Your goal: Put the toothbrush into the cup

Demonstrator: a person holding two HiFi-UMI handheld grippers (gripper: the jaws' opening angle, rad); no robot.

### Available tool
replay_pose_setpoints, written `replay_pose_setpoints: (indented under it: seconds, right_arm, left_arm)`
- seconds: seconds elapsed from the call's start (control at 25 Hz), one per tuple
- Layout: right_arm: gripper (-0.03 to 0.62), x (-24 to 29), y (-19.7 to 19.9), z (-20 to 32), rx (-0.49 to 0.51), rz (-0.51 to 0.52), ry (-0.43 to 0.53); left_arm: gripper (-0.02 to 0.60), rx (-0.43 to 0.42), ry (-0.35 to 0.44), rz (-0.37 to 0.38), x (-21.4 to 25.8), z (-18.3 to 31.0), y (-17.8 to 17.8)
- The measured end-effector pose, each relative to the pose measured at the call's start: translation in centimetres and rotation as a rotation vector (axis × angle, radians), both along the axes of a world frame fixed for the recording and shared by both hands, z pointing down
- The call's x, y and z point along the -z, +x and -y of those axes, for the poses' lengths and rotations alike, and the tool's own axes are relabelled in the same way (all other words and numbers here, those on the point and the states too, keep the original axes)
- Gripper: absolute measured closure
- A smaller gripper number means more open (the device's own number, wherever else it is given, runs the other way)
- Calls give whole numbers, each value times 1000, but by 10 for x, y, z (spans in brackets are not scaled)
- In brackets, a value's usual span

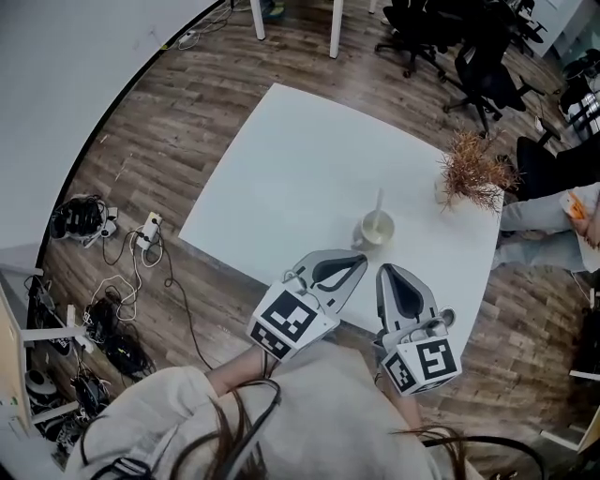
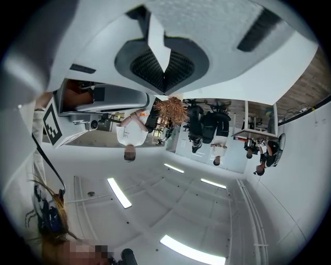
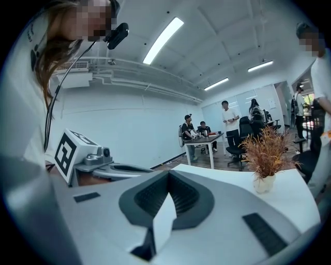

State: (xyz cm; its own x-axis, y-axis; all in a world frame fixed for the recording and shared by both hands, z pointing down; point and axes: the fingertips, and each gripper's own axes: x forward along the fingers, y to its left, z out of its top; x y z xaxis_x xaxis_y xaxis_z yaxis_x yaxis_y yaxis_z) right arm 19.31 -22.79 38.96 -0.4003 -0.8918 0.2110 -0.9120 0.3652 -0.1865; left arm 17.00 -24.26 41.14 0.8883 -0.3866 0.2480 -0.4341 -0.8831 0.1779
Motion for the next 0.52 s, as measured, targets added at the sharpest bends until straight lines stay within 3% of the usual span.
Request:
replay_pose_setpoints:
  seconds: [0.52]
  right_arm:
    - [576,3,-5,-17,13,-4,4]
  left_arm:
    - [578,-5,4,-6,4,-16,1]
